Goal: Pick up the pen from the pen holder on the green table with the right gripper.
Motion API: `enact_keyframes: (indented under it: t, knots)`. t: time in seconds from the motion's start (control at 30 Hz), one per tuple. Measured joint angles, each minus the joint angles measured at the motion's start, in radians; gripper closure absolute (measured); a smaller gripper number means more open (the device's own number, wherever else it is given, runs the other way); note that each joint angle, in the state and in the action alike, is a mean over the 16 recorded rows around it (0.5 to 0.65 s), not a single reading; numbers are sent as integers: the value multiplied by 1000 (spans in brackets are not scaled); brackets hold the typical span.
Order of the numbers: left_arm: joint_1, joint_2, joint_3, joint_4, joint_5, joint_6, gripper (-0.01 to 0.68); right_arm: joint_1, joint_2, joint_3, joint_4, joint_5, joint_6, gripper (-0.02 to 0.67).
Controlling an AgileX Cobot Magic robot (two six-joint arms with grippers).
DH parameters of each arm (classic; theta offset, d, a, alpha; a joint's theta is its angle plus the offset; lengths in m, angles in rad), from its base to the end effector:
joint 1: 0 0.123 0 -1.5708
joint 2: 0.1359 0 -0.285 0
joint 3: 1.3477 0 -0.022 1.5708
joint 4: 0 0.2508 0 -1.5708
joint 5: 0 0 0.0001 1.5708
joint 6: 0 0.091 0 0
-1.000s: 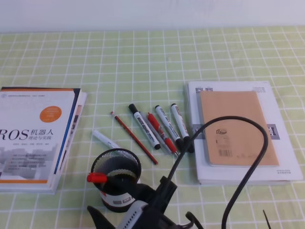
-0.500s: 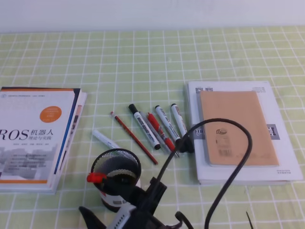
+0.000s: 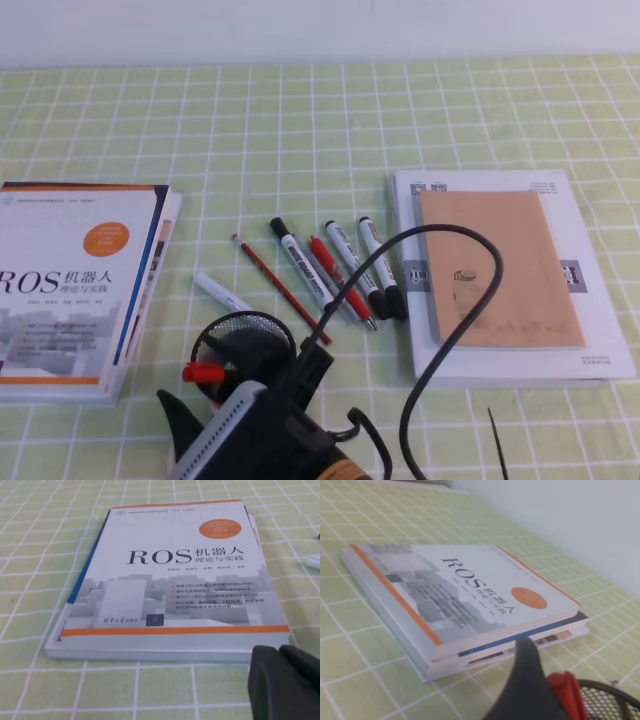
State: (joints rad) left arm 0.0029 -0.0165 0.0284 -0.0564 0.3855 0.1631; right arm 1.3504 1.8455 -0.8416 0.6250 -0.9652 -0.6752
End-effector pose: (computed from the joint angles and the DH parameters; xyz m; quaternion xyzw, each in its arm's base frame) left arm 0.0521 -0.0018 0.1699 0.0498 0.8061 0.0250 0.5891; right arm 0.1222 0.3451 0.1944 -0.3960 0.6052 0.1833 0.6659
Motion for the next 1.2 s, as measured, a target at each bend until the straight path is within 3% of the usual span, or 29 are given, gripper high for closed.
enact_keyframes:
  t: [0.57,1.2]
  knots:
    - [0,0,0,0,0,0,680,-49,54,-66,-16,73,0,268]
    - [0,0,0,0,0,0,680,-58,65,-77,-18,79,-1,475]
